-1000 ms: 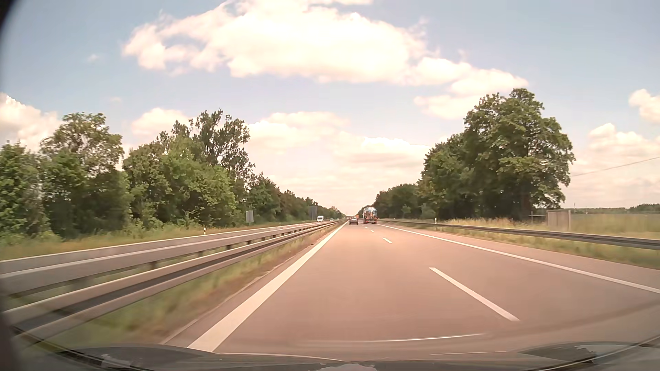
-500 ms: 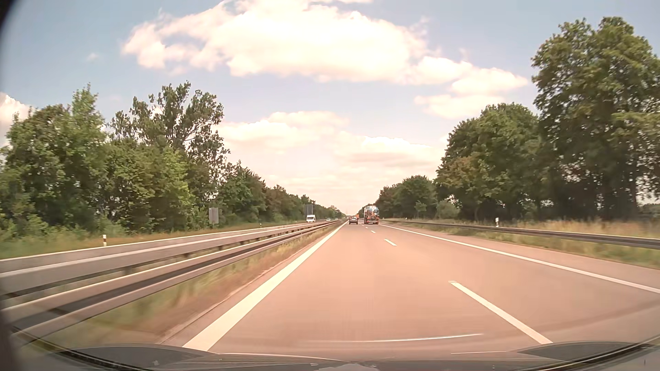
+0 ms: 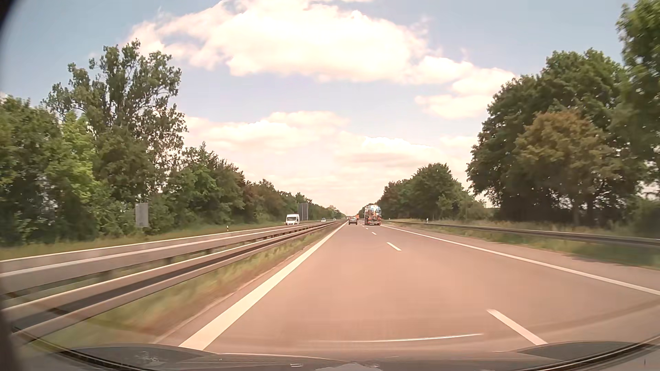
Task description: Follow the waypoints while adhering to traffic rules and regulations
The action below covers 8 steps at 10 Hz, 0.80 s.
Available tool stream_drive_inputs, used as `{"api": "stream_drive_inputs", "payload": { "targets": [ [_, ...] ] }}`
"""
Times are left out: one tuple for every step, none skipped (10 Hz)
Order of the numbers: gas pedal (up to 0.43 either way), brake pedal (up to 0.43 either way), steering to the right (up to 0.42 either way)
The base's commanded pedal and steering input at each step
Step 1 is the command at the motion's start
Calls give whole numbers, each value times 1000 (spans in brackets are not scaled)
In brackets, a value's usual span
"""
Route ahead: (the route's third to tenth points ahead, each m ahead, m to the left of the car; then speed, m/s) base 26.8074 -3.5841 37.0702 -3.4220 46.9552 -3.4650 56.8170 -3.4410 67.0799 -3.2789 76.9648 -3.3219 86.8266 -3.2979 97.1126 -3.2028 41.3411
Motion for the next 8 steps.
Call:
{"api": "stream_drive_inputs", "payload": {
  "targets": [
    [512, 12, -2],
    [500, 12, -3],
    [500, 12, -3],
    [488, 6, -3],
    [469, 12, -3],
    [429, 12, -3],
    [409, 12, -3],
    [390, 12, -3]
  ]
}}
